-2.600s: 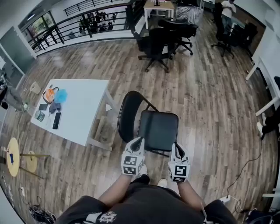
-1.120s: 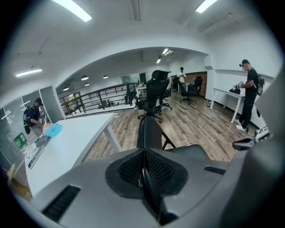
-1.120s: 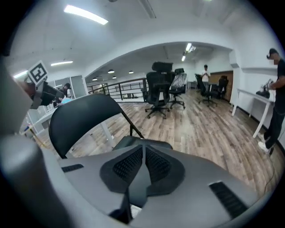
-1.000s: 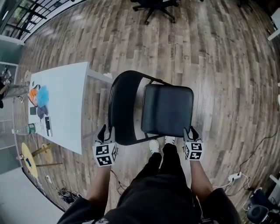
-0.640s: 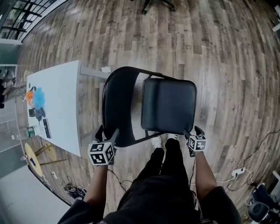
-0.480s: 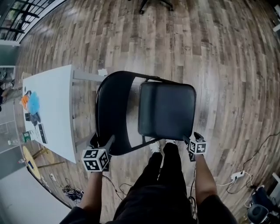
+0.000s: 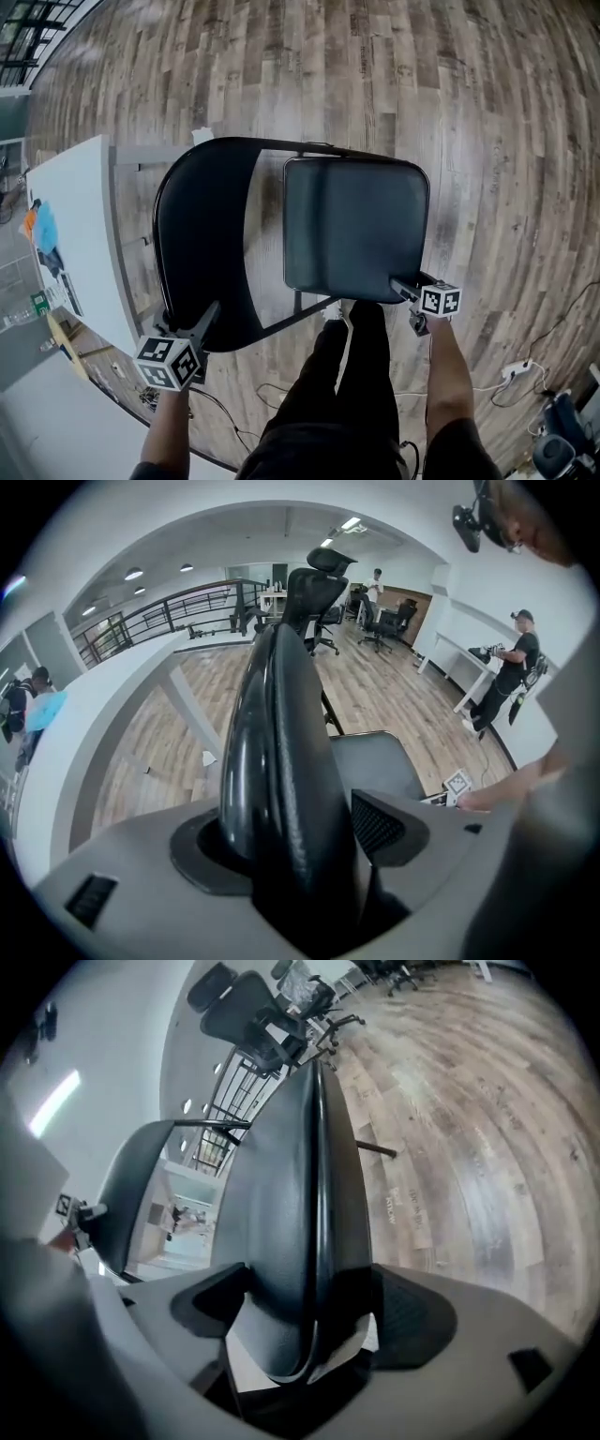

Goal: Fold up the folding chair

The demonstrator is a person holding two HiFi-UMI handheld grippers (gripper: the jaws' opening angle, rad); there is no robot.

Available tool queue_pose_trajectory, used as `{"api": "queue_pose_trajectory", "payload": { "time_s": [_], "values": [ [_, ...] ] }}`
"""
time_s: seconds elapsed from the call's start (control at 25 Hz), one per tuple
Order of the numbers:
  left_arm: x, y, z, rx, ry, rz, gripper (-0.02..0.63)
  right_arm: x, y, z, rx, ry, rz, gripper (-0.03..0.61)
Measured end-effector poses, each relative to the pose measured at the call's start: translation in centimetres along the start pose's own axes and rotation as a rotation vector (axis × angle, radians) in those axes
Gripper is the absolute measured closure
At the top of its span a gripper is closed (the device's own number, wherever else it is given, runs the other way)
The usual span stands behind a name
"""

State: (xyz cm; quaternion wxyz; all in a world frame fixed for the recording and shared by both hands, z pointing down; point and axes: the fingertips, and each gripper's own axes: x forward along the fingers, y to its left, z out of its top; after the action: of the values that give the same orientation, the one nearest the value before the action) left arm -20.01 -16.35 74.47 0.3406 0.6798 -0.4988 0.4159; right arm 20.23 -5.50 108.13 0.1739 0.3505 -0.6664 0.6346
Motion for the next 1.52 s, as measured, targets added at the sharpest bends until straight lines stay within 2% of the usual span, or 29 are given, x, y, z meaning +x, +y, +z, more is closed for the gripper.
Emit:
{"api": "queue_pose_trajectory", "payload": {
  "time_s": [0.08,0.2,0.36,0.44,0.6,0.72,0.84,1.0,1.12,1.52],
  "values": [
    [0.3,0.0,0.0,0.005,-0.004,-0.006,0.301,0.8,0.0,-0.5,0.039,0.004,0.074,0.187],
    [0.2,-0.2,0.2,-0.004,-0.003,-0.024,0.326,1.7,0.2,-0.5,0.035,0.023,0.113,0.184],
    [0.4,-0.4,0.0,-0.048,-0.01,-0.071,0.375,1.8,-0.1,-0.4,0.039,0.042,0.101,0.186],
    [0.2,-0.3,0.2,-0.05,-0.017,-0.069,0.382,1.6,0.4,-0.2,0.034,0.048,0.089,0.186],
    [-1.8,-0.4,1.5,-0.056,-0.032,-0.062,0.399,0.7,3.5,-0.2,0.042,0.048,0.109,0.187],
    [-3.6,-1.2,2.8,-0.078,-0.07,-0.095,0.429,-0.4,6.2,1.2,0.011,0.029,0.122,0.189],
    [-5.7,-2.0,3.9,-0.1,-0.092,-0.159,0.499,-1.6,9.9,1.6,-0.039,0.038,0.131,0.211],
    [-8.8,-1.7,5.2,-0.116,-0.119,-0.183,0.53,-3.5,15.5,2.5,-0.062,0.015,0.141,0.22],
    [-11.4,-0.8,5.6,-0.116,-0.128,-0.17,0.535,-4.4,20.5,2.2,-0.107,0.026,0.168,0.266],
    [-18.7,4.5,6.6,-0.083,-0.118,-0.119,0.537,-3.4,40.6,0.0,-0.356,0.105,0.303,0.296]
  ]
}}
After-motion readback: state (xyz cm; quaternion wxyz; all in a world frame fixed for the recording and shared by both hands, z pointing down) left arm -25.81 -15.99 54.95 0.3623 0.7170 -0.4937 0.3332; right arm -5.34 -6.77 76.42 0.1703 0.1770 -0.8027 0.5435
